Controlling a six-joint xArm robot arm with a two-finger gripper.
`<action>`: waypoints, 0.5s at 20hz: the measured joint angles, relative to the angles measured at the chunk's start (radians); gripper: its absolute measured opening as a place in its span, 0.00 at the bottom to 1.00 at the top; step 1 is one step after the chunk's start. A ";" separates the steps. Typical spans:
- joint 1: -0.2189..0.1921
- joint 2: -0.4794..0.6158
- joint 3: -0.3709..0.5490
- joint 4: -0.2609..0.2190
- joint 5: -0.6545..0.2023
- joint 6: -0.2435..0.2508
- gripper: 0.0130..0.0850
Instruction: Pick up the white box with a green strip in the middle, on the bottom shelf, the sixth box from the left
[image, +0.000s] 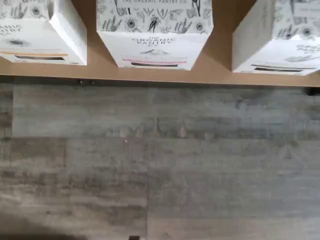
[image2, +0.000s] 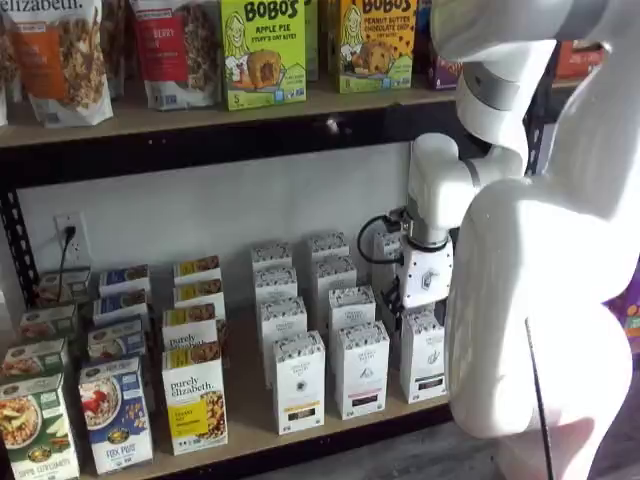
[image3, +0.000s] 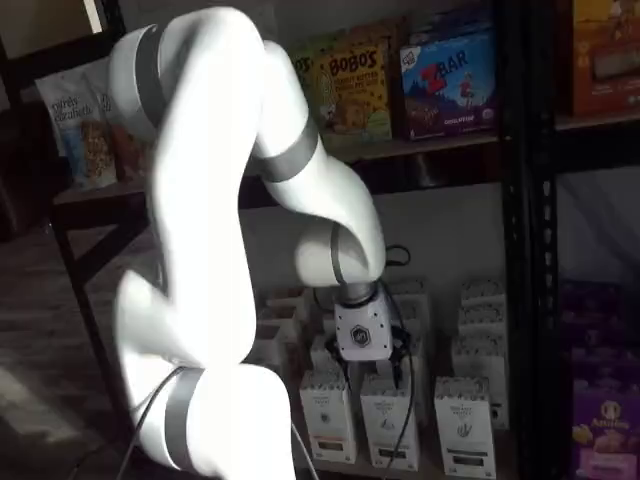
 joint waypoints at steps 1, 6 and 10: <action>-0.001 0.025 -0.007 0.013 -0.021 -0.012 1.00; -0.010 0.134 -0.050 -0.035 -0.087 0.025 1.00; -0.011 0.221 -0.092 0.000 -0.141 -0.009 1.00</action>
